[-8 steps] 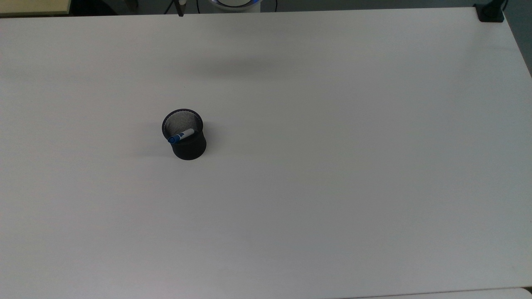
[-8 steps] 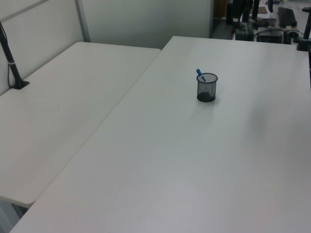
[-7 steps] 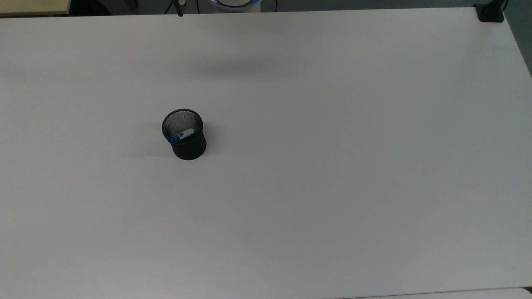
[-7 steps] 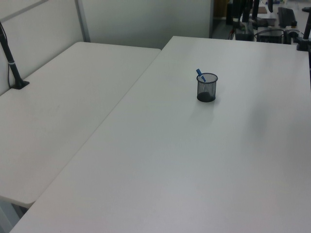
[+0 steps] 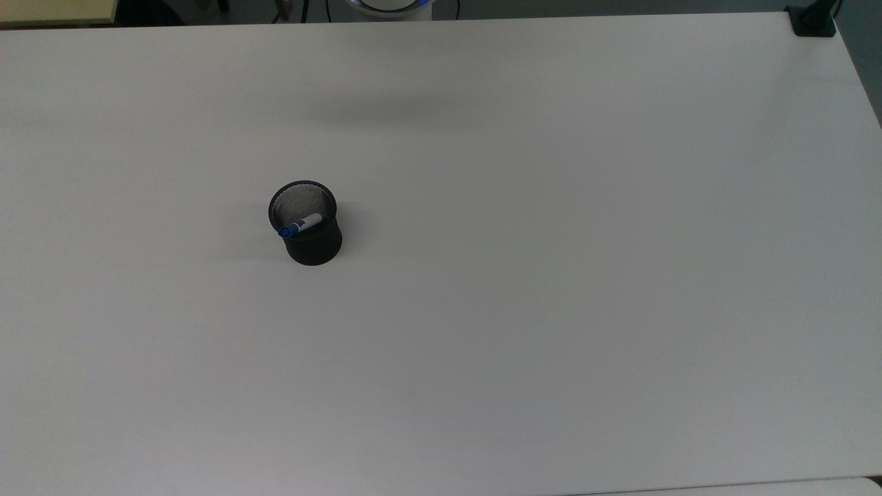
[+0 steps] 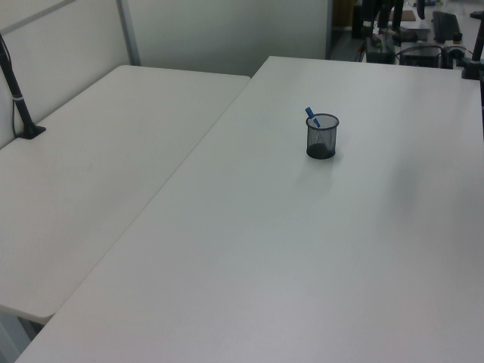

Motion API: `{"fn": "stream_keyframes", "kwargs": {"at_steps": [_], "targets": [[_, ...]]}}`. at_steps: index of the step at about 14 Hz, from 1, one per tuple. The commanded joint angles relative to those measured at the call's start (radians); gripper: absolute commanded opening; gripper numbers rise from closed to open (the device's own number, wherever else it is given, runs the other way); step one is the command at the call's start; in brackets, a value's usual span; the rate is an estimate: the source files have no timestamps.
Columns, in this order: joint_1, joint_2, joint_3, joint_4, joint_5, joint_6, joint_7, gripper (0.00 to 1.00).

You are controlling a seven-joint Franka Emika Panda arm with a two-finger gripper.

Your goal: Remove the marker

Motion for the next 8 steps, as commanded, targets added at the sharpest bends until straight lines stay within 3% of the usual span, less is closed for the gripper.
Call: {"fn": "stream_keyframes", "kwargs": {"at_steps": [1, 8], "targets": [[-0.002, 0.001, 0.001, 0.014, -0.01, -0.016, -0.019, 1.0], [-0.011, -0.005, -0.002, 0.014, -0.004, -0.024, -0.043, 1.0]]}}
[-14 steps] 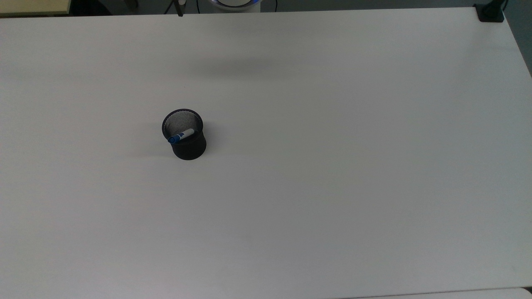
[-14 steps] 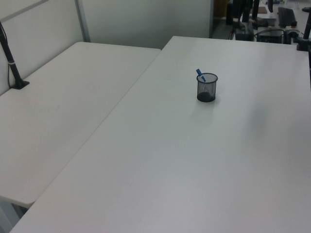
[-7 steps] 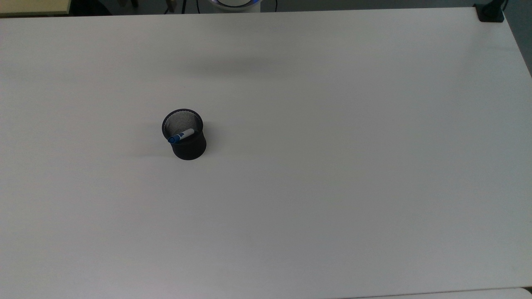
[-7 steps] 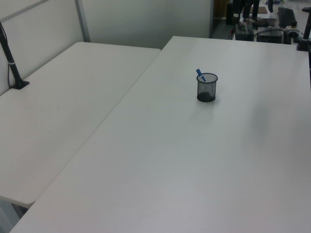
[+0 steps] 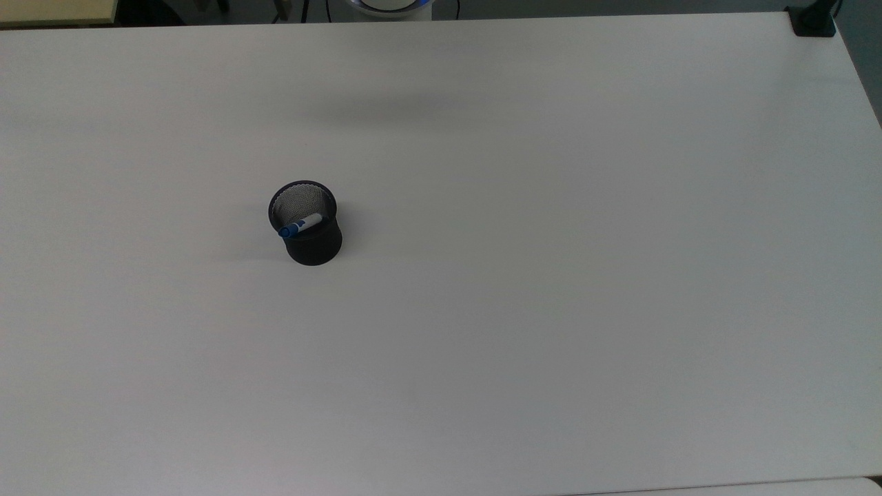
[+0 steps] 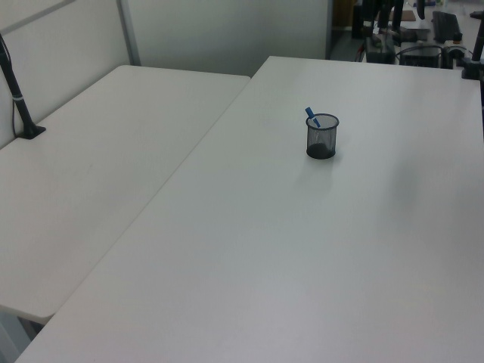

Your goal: Remove the marker

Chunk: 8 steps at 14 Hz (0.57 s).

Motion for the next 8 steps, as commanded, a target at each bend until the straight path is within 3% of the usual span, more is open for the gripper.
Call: {"fn": "stream_keyframes", "kwargs": {"at_steps": [1, 8], "targets": [[-0.008, -0.005, -0.002, 0.014, -0.001, -0.026, -0.037, 1.0], [-0.004, 0.007, 0.0, 0.012, -0.01, -0.012, -0.037, 1.0]]}}
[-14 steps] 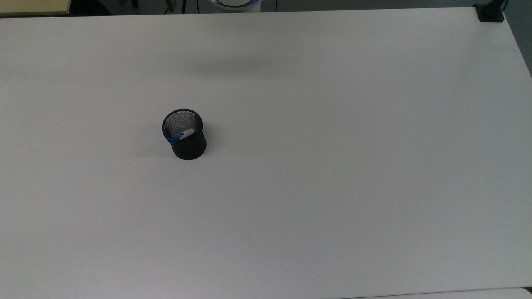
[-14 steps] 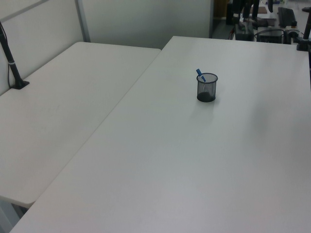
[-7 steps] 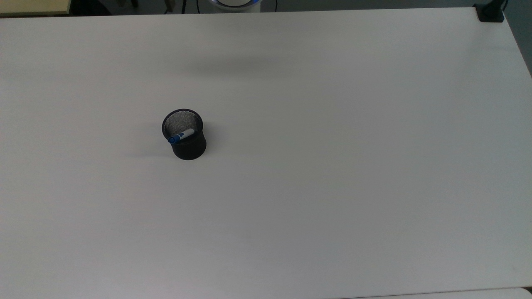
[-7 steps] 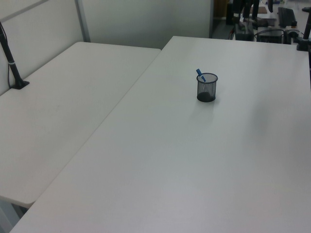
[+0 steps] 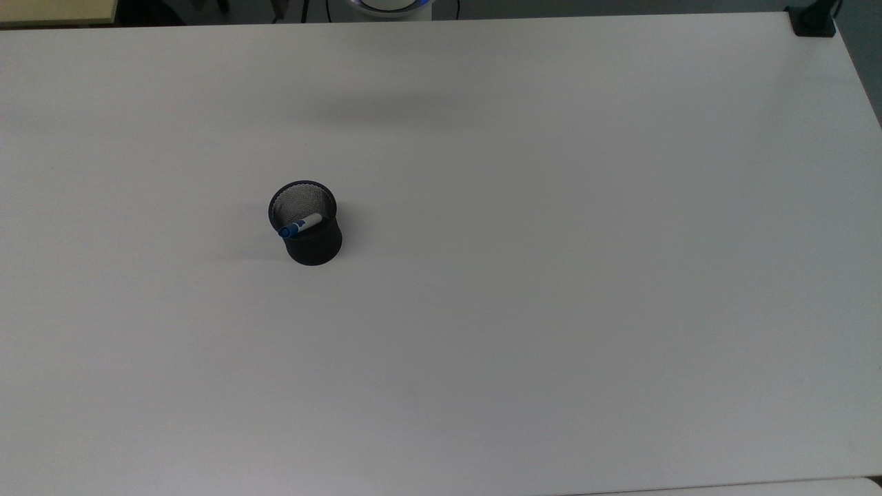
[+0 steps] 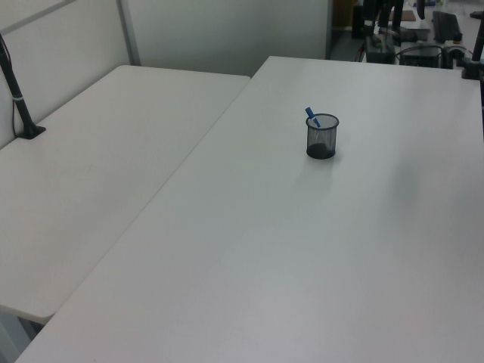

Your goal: Remove the marker

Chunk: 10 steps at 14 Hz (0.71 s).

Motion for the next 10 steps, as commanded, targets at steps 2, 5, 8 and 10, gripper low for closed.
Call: {"fn": "stream_keyframes", "kwargs": {"at_steps": [2, 5, 8, 10], "targets": [[0.001, 0.038, 0.0, 0.016, -0.003, 0.028, -0.021, 1.0], [0.002, 0.104, -0.002, 0.019, 0.051, 0.215, 0.026, 1.0], [0.008, 0.159, 0.006, 0.019, 0.064, 0.356, 0.138, 1.0], [0.03, 0.199, 0.007, 0.019, 0.059, 0.382, 0.152, 1.0]]}}
